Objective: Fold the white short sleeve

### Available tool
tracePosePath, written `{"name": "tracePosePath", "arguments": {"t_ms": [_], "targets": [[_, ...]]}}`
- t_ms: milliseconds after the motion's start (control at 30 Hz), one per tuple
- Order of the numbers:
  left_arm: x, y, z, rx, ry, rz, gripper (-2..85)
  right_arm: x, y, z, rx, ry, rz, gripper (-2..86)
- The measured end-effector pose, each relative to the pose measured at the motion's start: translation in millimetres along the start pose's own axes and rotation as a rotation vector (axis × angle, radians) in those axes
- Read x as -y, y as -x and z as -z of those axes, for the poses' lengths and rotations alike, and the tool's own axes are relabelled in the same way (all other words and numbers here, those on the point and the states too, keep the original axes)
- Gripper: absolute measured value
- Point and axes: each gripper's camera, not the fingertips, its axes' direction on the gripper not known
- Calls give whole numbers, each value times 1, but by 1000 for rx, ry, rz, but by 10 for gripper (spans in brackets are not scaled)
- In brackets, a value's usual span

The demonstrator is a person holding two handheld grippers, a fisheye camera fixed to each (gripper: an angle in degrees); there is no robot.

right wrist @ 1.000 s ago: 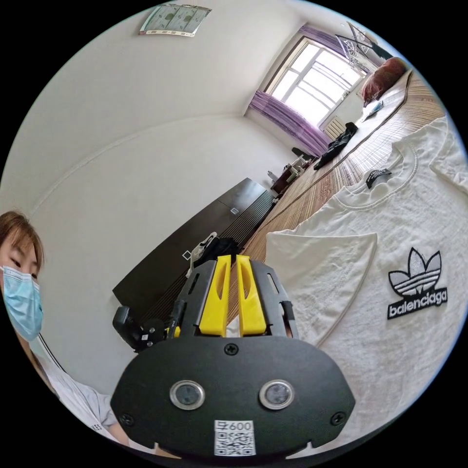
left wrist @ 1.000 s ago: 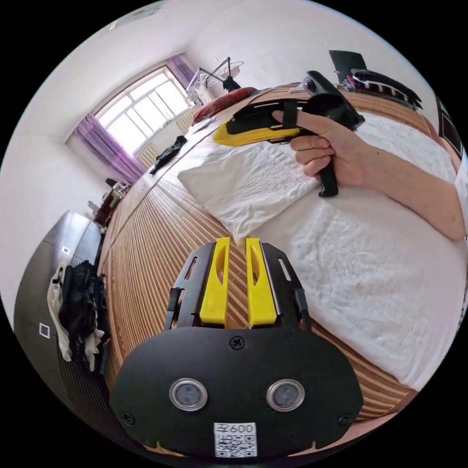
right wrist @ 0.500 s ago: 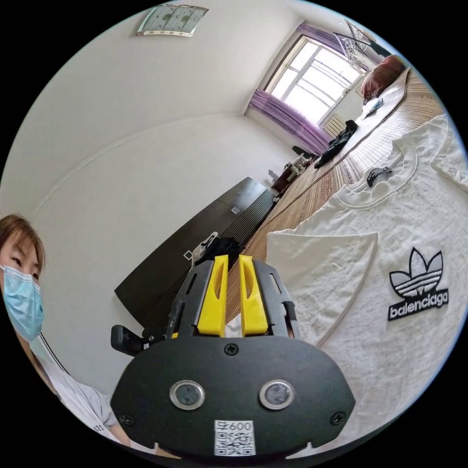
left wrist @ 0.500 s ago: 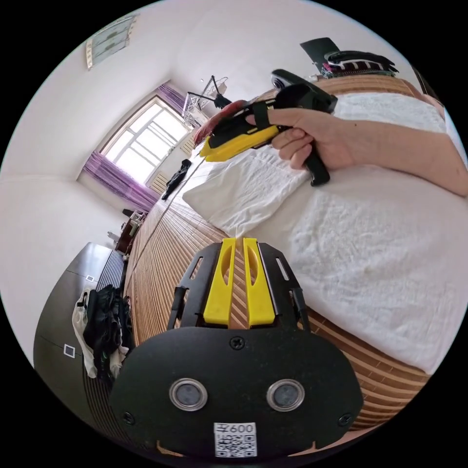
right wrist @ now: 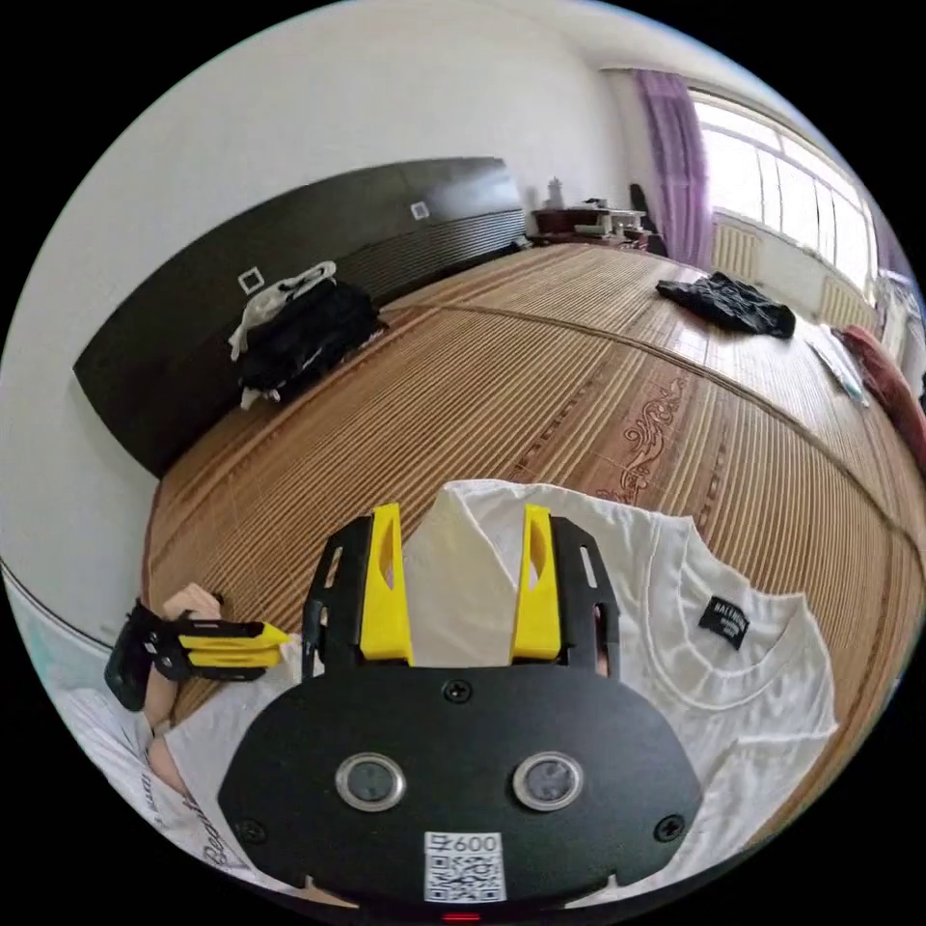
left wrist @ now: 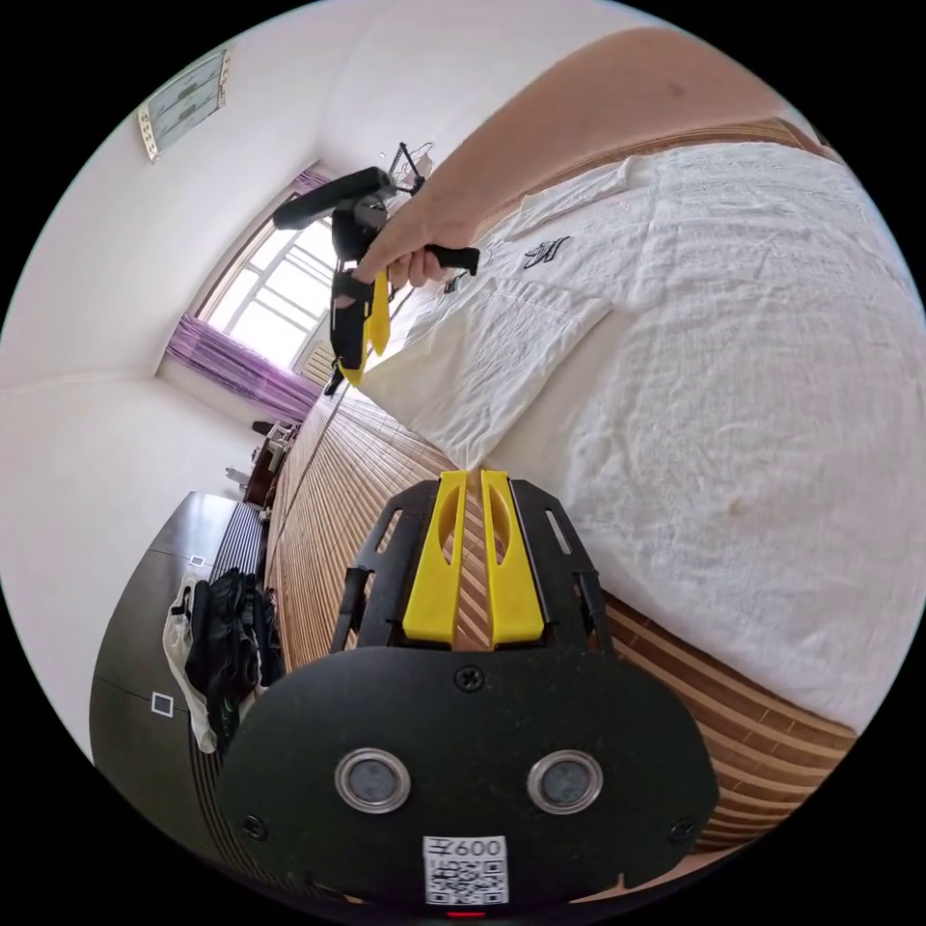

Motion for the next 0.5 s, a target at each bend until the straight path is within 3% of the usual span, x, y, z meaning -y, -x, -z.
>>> {"name": "tracePosePath", "arguments": {"t_ms": [100,167,367,500], "targets": [[-7,7,3,7,0,-4,27,14,-6,4,-17,-5,0,10],[-11,12,4,9,-1,-5,27,19,-9,5,37,-14,-11,3],[-29,32,8,7,0,-4,28,20,-13,44,340,-217,-142,77],[-43,45,10,9,0,-5,27,35,7,42,207,-99,-80,52]]}}
